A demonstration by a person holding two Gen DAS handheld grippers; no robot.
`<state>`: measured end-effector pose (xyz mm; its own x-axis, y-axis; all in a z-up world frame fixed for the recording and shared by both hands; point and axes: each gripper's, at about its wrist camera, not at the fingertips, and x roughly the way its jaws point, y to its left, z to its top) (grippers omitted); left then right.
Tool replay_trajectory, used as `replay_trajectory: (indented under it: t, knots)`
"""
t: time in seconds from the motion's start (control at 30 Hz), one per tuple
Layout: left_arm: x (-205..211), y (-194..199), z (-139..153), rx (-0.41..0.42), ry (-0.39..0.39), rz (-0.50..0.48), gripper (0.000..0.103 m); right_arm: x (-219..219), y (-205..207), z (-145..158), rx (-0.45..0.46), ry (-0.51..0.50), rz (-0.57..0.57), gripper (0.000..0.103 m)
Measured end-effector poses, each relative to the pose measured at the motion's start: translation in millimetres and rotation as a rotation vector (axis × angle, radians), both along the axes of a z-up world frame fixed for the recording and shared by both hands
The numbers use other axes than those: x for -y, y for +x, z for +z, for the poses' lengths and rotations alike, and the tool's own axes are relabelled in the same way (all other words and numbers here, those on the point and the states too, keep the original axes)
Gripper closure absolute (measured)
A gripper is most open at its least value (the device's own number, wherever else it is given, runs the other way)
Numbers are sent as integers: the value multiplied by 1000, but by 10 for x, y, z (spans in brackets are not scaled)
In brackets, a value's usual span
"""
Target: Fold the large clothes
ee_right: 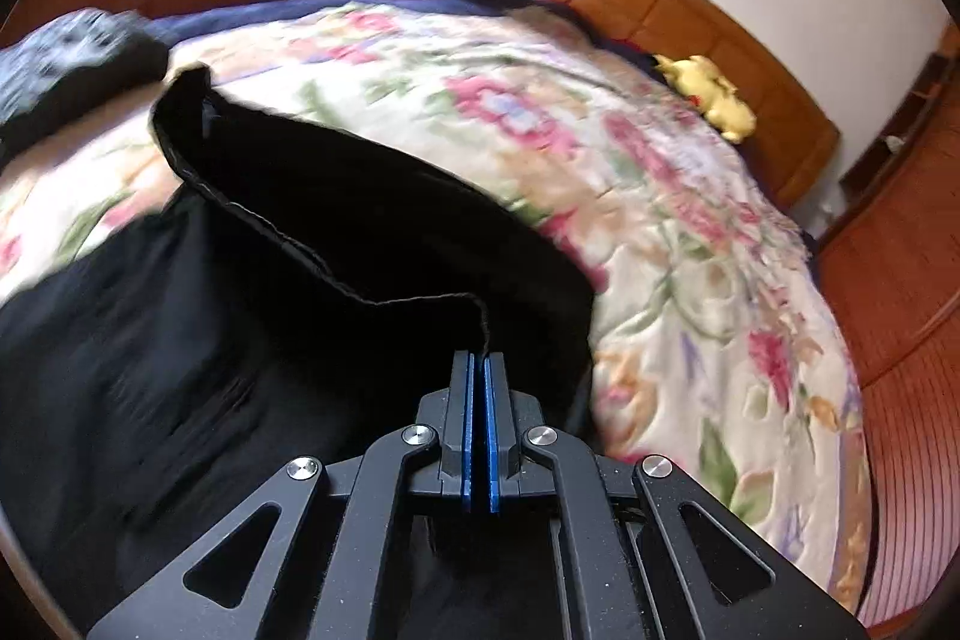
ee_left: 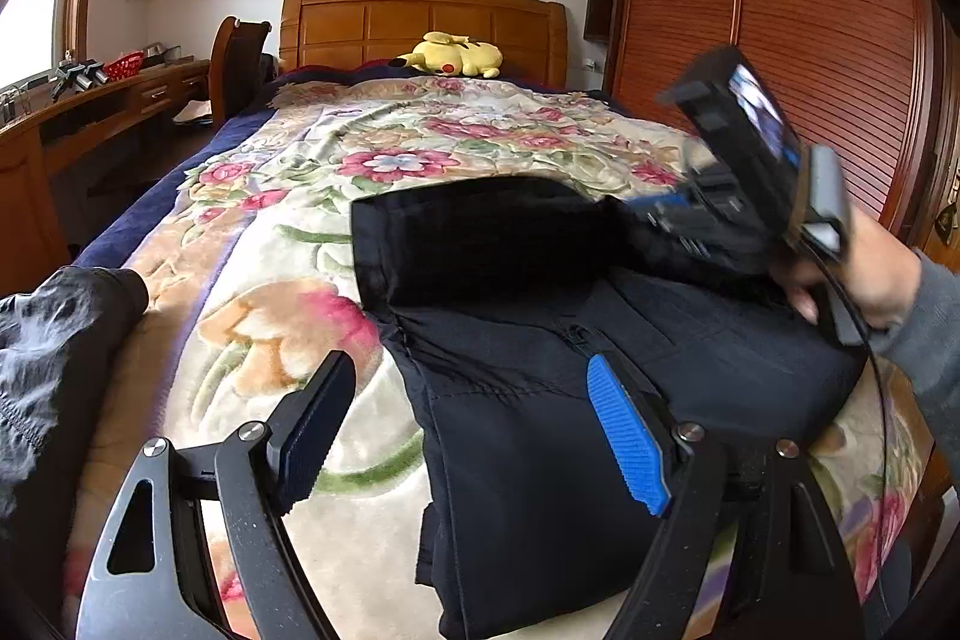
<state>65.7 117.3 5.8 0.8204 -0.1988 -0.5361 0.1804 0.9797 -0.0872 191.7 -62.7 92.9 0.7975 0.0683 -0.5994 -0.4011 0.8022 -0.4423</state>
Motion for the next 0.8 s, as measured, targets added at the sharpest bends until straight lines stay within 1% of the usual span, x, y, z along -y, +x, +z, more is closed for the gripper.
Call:
replay_trajectory:
  t: [0.07, 0.13, 0.17, 0.2, 0.23, 0.27, 0.3, 0.33, 0.37, 0.4, 0.53, 0.63, 0.7, 0.8]
  knots:
    - [18, -13, -6, 0, 5, -2, 22, 0, 143, 22, 17, 14, -44, 100]
    - [47, -22, -21, -2, 15, -5, 22, -4, 250, 26, -4, 55, -70, 99]
    - [54, -28, -24, -3, 18, -7, 22, 1, 283, 27, -6, 72, -90, 88]
    - [63, -30, -31, -6, 20, -9, 22, 19, 307, 49, -1, 90, -105, 74]
    - [67, -29, -38, -8, 22, -10, 22, 53, 306, 75, 1, 122, -108, 68]
    - [77, -32, -45, -9, 25, -12, 23, 55, 308, 80, -2, 154, -100, 57]
    - [81, -26, -46, -10, 26, -14, 22, 92, 287, 94, -15, 190, -87, 52]
    - [89, -23, -46, -11, 27, -16, 22, 152, 287, 121, -37, 229, -71, 49]
    - [92, -20, -43, -11, 27, -17, 22, 227, 275, 138, -49, 261, -58, 49]
    - [102, -19, -40, -11, 25, -18, 22, 288, 278, 156, -49, 271, -56, 49]
    - [162, -26, -35, -11, 22, -30, 22, 554, 142, 278, -2, 266, -65, 48]
    - [214, -28, -52, -17, 27, -43, 22, 861, 6, 313, 35, 259, -97, 48]
    - [246, -27, -59, -19, 32, -51, 22, 1111, -113, 285, 33, 257, -136, 48]
    - [289, -21, -68, -22, 34, -62, 22, 1504, -245, 144, 6, 235, -208, 48]
